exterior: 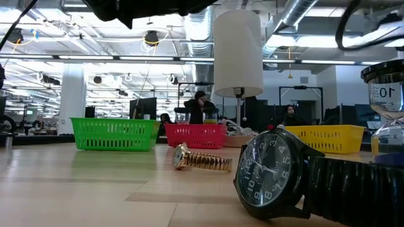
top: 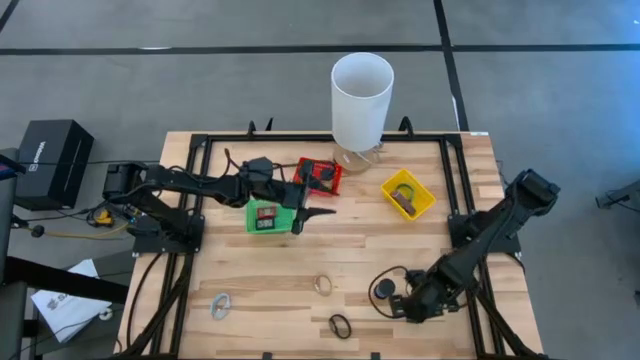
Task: Pick & Place Office items
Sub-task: Put the black digital timer into the green bin
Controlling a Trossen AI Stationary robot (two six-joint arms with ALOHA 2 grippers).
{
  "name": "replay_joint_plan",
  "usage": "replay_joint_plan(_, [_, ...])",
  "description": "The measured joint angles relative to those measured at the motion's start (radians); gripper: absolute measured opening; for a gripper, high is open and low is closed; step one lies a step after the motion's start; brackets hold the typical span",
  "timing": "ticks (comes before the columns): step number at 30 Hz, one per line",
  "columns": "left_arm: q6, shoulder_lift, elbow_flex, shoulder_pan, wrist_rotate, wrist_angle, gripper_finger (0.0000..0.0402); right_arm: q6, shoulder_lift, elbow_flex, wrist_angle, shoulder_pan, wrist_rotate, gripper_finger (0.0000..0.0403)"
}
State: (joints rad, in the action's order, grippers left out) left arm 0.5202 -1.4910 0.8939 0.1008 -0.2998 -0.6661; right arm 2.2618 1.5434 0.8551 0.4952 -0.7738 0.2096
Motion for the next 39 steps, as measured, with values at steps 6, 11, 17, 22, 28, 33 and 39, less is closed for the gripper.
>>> replay_joint_plan(6, [0.009, 0.000, 0.010, 0.025, 0.001, -0.009, 0.0186, 0.043, 0.079, 0.011, -0.042, 0.001, -0.001, 0.0177])
replay_joint_plan(11, [0.051, 0.000, 0.011, 0.034, 0.001, -0.023, 0.0186, 0.043, 0.113, 0.036, -0.032, 0.002, 0.003, 0.0177])
replay_joint_plan(17, [0.052, 0.000, 0.011, 0.034, 0.000, -0.045, 0.0186, 0.043, 0.112, 0.097, 0.104, 0.002, 0.000, 0.0177])
replay_joint_plan(22, [0.051, 0.000, 0.011, 0.034, 0.000, -0.048, 0.0186, 0.069, 0.112, 0.150, 0.244, -0.005, -0.002, 0.0177])
replay_joint_plan(28, [0.017, 0.000, 0.011, 0.034, -0.001, -0.046, 0.0186, 0.086, 0.135, 0.150, 0.248, -0.020, -0.006, 0.0177])
replay_joint_plan(33, [0.014, 0.000, 0.011, 0.034, -0.002, -0.043, 0.0186, 0.085, 0.167, 0.150, 0.250, -0.025, -0.021, 0.0177])
replay_joint_plan(39, [0.014, 0.000, 0.011, 0.034, -0.001, -0.038, 0.0186, 0.086, 0.180, 0.150, 0.224, -0.025, -0.035, 0.0177])
